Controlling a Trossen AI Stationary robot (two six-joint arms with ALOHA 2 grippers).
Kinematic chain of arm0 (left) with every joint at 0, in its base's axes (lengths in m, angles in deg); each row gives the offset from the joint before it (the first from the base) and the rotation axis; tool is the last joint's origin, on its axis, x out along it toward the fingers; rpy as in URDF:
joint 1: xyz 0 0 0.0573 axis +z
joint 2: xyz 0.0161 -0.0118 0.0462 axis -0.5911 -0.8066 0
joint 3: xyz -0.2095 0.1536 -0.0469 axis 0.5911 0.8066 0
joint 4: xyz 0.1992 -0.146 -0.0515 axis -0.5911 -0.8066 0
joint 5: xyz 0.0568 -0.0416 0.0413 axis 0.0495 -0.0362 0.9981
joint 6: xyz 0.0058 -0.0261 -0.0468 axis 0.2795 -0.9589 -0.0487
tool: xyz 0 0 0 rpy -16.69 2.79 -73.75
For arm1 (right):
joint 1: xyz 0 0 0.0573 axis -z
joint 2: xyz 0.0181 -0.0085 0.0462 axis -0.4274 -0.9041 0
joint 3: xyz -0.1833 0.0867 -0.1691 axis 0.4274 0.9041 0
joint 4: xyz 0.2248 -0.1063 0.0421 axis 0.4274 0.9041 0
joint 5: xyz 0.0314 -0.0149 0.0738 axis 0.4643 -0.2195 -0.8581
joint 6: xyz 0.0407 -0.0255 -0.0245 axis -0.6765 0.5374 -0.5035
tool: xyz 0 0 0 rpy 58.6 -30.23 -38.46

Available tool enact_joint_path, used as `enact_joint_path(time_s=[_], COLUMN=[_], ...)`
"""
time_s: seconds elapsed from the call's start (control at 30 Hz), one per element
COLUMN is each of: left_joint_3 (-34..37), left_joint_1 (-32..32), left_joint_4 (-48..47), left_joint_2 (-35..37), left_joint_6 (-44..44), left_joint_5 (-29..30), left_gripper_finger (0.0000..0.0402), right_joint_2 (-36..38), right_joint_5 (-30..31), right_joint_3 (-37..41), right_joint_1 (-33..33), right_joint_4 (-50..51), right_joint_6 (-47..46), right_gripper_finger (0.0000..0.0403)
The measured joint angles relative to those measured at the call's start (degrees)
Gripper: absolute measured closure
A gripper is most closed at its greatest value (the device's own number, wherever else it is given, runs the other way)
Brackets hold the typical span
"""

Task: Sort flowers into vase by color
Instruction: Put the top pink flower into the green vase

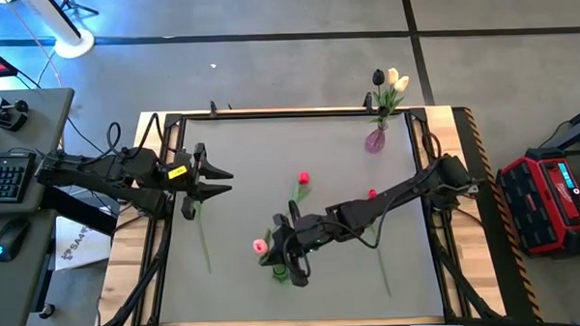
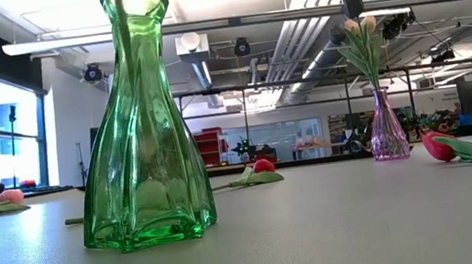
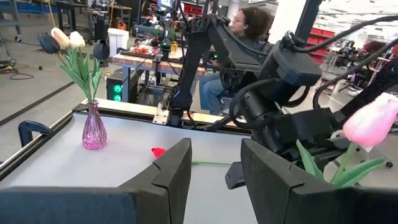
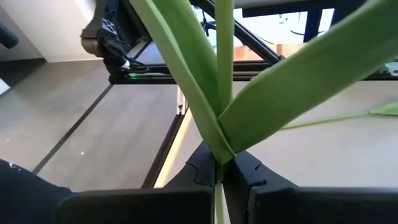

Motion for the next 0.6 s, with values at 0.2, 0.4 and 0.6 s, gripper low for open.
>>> enact_joint_path(time_s=[0.2,0.4,0.6], left_joint_3=[0.0,0.0,0.0], left_joint_1=[0.0,0.0,0.0], left_joint_4=[0.0,0.0,0.0], left_joint_2=[0.0,0.0,0.0], left_joint_6=[0.0,0.0,0.0], left_joint_5=[0.0,0.0,0.0], left_gripper_finger=[0.0273,0.0273,0.0273], right_joint_2=[0.0,0.0,0.0], right_joint_5=[0.9,0.6,0.5], right_joint_3=[0.0,0.0,0.0], right_joint_1=[-0.3,-0.5,-1.9], right_joint_4=[0.8,2.9,5.9], right_joint_6=[0.2,1.4,1.0], right_gripper_finger=[0.0402,0.0392,0.032])
